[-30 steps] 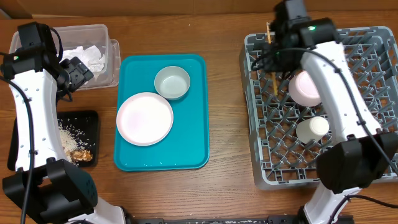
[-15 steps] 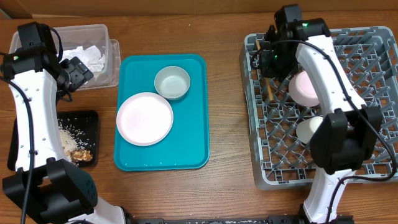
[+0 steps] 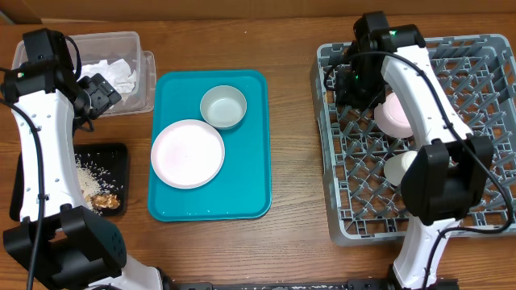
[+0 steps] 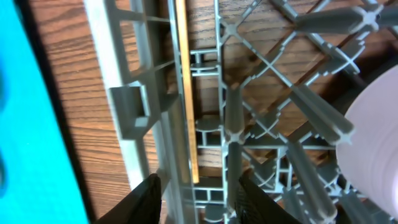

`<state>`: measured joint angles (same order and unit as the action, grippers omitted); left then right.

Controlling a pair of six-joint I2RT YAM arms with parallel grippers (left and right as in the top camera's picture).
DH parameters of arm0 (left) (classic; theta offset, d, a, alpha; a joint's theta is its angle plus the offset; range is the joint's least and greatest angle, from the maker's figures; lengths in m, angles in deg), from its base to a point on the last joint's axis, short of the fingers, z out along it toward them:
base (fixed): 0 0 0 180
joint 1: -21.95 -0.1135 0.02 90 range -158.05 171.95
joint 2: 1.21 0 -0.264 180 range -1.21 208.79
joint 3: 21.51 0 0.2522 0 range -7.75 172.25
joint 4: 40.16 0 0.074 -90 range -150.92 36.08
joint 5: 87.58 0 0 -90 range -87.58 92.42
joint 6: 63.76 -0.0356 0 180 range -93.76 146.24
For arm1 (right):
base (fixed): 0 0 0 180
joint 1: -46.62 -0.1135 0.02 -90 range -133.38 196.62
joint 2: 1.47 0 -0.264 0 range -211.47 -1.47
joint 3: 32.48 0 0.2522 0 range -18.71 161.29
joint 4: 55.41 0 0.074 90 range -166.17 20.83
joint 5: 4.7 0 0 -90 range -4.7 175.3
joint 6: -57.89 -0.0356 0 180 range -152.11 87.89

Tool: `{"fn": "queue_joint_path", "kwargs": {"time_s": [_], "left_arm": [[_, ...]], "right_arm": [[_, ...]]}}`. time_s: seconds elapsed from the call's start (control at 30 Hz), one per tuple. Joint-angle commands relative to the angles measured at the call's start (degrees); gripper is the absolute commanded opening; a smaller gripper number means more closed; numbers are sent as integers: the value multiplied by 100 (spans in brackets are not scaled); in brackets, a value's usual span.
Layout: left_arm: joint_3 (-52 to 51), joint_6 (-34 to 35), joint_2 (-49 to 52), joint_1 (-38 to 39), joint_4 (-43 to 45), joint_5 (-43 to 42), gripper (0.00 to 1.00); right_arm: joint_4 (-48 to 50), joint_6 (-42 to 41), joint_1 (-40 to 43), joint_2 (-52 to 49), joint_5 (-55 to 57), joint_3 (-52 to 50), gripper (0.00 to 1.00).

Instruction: Sort waste into correct bins and load items into the dishwasher

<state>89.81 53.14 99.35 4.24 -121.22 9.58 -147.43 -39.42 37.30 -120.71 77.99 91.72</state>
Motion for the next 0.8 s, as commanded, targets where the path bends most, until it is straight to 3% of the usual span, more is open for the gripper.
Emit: {"fn": "queue_joint_path", "kwargs": {"time_s": [0.0,0.33,0.43,0.6,0.77], "left_arm": [[85,57,-59,11,7,74,100],[85,57,-59,11,7,74,100],[85,57,-59,11,7,74,100],[85,57,-59,11,7,74,100],[85,57,-59,11,7,74,100]], "right_arm": [[98,-219,-284,785,-251,28,41],[1340,-664,-2033,944,-811,26,49],[1611,-1576,-2662,673,-341,24,48],[1668,-3180,-3530,7,953,24,38],[1670,-3744,-3950,-680,1049,24,37]]}}
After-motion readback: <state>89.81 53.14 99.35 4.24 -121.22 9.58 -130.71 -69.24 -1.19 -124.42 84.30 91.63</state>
